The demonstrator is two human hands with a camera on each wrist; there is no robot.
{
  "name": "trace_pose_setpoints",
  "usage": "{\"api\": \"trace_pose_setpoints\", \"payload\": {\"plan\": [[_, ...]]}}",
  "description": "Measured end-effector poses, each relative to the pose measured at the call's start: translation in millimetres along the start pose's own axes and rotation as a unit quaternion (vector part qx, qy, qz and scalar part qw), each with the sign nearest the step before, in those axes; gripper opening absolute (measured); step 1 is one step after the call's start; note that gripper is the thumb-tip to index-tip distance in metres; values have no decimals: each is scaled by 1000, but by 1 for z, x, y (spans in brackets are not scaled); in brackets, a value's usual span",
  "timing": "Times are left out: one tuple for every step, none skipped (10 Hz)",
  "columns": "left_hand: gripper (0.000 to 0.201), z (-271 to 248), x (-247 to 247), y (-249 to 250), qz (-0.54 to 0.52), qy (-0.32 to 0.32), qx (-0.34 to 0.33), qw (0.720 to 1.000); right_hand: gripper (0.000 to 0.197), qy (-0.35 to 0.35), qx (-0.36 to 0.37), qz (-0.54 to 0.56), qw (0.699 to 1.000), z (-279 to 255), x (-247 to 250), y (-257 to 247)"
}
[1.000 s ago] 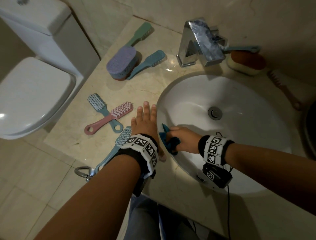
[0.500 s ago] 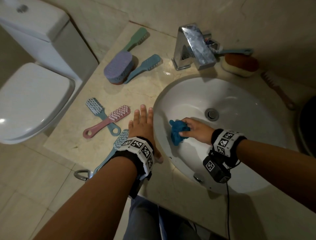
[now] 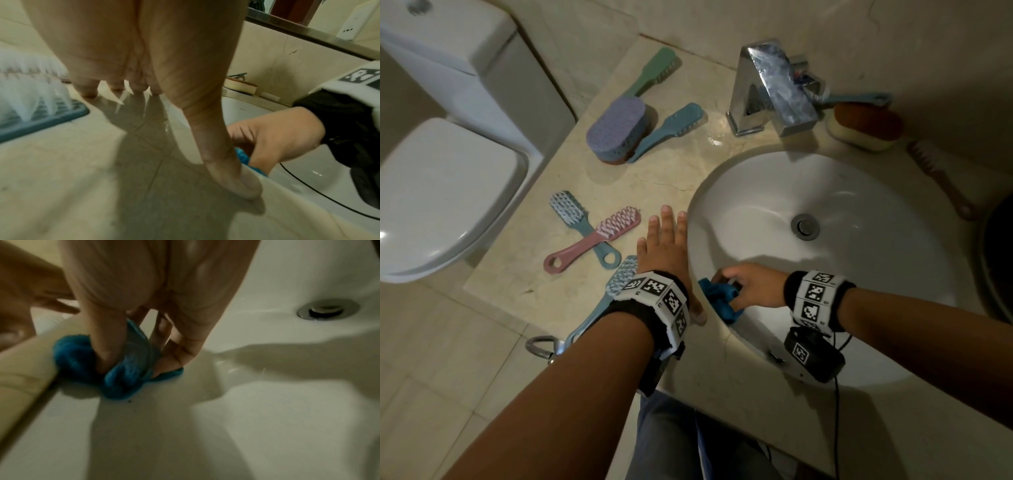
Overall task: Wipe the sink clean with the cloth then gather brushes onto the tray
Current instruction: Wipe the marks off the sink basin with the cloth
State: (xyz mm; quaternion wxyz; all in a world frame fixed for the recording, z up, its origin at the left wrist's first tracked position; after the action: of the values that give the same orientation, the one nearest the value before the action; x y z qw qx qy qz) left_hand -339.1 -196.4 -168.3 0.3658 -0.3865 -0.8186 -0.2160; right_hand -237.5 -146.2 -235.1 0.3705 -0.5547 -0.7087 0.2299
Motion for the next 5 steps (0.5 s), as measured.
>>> {"api": "trace_pose_setpoints", "payload": {"plan": [[160,0,-1,0,-1,-3,-1,1000,45,75,-25,-153,985,11,22,12],[160,1,-2,-1,-4,-3,-1,1000,44,114,-60,-180,975,19,39,29],[160,1,-2,-1,-8,-4,-4,1000,44,148,-69,-153,975,18,58,34],[159,1,-1,-1,-10,-4,-6,1000,39,154,-30,-84,984,2,67,26],[159,0,-1,-1,-11,-5,-7,1000,37,67,-5,-54,996,-19,50,17]]}}
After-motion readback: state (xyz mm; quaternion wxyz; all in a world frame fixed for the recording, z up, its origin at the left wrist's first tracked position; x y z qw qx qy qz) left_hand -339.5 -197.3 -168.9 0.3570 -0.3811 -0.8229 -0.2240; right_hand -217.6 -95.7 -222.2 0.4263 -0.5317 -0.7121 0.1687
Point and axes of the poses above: each hand's wrist, its own z-axis towards the middle knuckle, its own x-axis out of the back of the hand, y = z × x, the point moved 10 cm from there along z, towards the middle knuckle, and after that the axes turned 4 degrees about y, right-handed, at the moved point
